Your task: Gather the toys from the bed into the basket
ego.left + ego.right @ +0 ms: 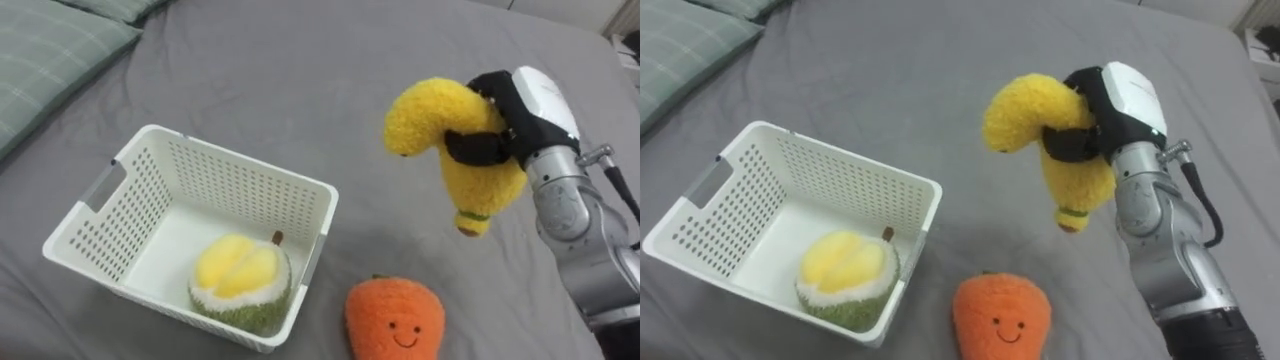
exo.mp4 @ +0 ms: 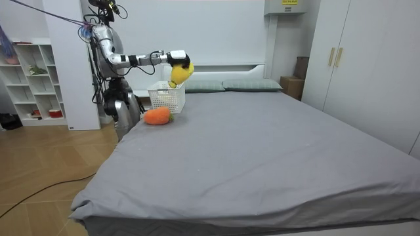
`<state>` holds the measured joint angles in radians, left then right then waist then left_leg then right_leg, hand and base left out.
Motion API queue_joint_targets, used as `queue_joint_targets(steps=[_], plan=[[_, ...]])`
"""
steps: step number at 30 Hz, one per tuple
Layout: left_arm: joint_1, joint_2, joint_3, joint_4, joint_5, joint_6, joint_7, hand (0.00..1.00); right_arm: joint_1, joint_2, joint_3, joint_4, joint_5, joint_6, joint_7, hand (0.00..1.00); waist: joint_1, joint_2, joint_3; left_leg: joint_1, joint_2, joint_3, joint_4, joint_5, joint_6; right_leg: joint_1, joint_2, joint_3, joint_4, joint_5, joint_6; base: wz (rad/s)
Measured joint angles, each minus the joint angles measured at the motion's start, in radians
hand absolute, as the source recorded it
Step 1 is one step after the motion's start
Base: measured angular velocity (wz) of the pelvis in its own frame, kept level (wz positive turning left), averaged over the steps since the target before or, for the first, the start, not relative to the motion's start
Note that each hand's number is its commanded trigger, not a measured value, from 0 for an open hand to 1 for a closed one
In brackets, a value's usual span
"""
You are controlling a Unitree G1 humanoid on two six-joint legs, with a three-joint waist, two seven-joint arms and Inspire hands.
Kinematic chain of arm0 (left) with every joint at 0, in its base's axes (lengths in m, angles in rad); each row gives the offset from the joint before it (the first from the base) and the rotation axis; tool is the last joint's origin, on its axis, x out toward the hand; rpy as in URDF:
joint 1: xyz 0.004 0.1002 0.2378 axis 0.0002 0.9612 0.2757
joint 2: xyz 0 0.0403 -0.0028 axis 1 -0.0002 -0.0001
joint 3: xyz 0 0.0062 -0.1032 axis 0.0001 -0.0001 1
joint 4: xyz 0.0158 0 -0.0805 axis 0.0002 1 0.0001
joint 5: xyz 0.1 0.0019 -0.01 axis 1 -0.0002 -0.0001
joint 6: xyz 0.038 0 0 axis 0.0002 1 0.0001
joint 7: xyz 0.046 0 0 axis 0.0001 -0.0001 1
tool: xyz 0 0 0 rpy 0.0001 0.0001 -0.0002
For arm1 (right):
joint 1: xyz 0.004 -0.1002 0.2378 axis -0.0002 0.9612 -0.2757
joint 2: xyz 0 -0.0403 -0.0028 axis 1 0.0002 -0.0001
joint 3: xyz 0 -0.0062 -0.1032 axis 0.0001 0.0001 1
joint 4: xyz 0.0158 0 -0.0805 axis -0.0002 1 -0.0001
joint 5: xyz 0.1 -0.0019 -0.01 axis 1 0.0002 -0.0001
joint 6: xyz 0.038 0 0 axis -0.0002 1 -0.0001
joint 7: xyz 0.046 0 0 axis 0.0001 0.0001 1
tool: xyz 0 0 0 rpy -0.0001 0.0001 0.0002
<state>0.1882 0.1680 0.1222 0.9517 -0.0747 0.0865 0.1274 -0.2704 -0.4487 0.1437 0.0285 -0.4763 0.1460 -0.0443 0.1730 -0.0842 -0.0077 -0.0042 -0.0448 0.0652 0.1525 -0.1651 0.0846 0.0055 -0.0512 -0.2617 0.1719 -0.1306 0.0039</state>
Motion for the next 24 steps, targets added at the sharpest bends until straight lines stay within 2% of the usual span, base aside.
queue_joint_targets(steps=[5, 6, 8, 9, 11, 13, 16, 21, 24], plan=[[-0.003, -0.006, -0.007, 0.009, 0.000, 0.001, 0.000, 0.00, -0.002, 0.057, -0.001, -0.118, 0.011, 0.013, 0.059, 1.00, 0.007, 0.000, 0.0013, 0.015, 0.000, -0.001, -0.002, 0.001, 0.000, 0.015, 0.000, -0.002, -0.002, 0.000, 0.000, 0.00], [-0.005, -0.005, -0.007, 0.011, 0.000, 0.001, 0.000, 0.00, -0.004, 0.063, -0.001, -0.127, 0.018, 0.015, 0.065, 1.00, 0.009, -0.001, 0.0027, 0.014, 0.000, -0.001, -0.002, 0.001, 0.000, 0.014, 0.000, -0.002, -0.002, 0.000, 0.000, 0.00], [-0.005, -0.004, -0.006, 0.015, 0.000, 0.001, 0.003, 0.00, -0.007, 0.071, -0.001, -0.158, 0.048, 0.022, 0.091, 1.00, 0.017, -0.008, 0.0110, 0.011, -0.001, -0.005, -0.005, 0.001, 0.000, 0.013, -0.002, -0.014, -0.003, 0.000, 0.000, 0.04], [-0.009, -0.004, -0.006, 0.018, 0.000, 0.001, 0.006, 0.00, -0.007, 0.074, 0.000, -0.166, 0.049, 0.024, 0.099, 1.00, 0.020, -0.008, 0.0124, 0.013, -0.001, -0.006, -0.006, 0.001, 0.000, 0.013, -0.001, -0.013, -0.003, 0.000, 0.001, 0.00], [-0.013, -0.006, -0.007, 0.044, 0.001, 0.001, 0.018, 0.00, -0.008, 0.111, 0.011, -0.202, 0.033, 0.033, 0.121, 1.00, 0.035, -0.008, 0.0127, 0.016, 0.000, -0.005, -0.006, 0.001, 0.000, 0.013, 0.000, -0.011, -0.003, 0.000, 0.001, 0.00], [-0.013, -0.006, -0.007, 0.050, 0.010, 0.002, 0.018, 0.00, -0.027, 0.134, 0.045, -0.210, 0.026, 0.034, 0.139, 1.00, 0.042, -0.008, 0.0130, 0.013, 0.000, -0.008, -0.005, 0.001, 0.000, 0.011, 0.000, -0.014, -0.004, -0.001, 0.002, 0.02], [-0.029, -0.013, -0.014, 0.047, 0.030, 0.003, 0.020, 0.00, -0.077, 0.153, 0.114, -0.210, 0.028, 0.054, 0.167, 1.00, 0.082, -0.008, 0.0133, 0.013, 0.000, -0.010, -0.007, 0.001, 0.000, 0.008, 0.000, -0.015, -0.005, -0.001, 0.002, 0.01], [-0.056, -0.019, -0.028, 0.044, 0.036, 0.002, 0.022, 0.00, -0.126, 0.222, 0.200, -0.203, 0.040, 0.054, 0.194, 1.00, 0.126, -0.020, 0.0159, 0.015, -0.001, -0.023, -0.008, 0.001, 0.000, 0.022, -0.001, -0.026, -0.021, -0.001, 0.002, 0.10], [-0.069, -0.019, -0.029, 0.053, 0.037, 0.000, 0.018, 0.00, -0.126, 0.244, 0.263, -0.198, 0.034, 0.054, 0.235, 1.00, 0.146, -0.020, 0.0214, 0.016, -0.003, -0.040, -0.007, 0.001, 0.000, 0.031, -0.008, -0.045, -0.022, -0.002, 0.003, 0.15]])
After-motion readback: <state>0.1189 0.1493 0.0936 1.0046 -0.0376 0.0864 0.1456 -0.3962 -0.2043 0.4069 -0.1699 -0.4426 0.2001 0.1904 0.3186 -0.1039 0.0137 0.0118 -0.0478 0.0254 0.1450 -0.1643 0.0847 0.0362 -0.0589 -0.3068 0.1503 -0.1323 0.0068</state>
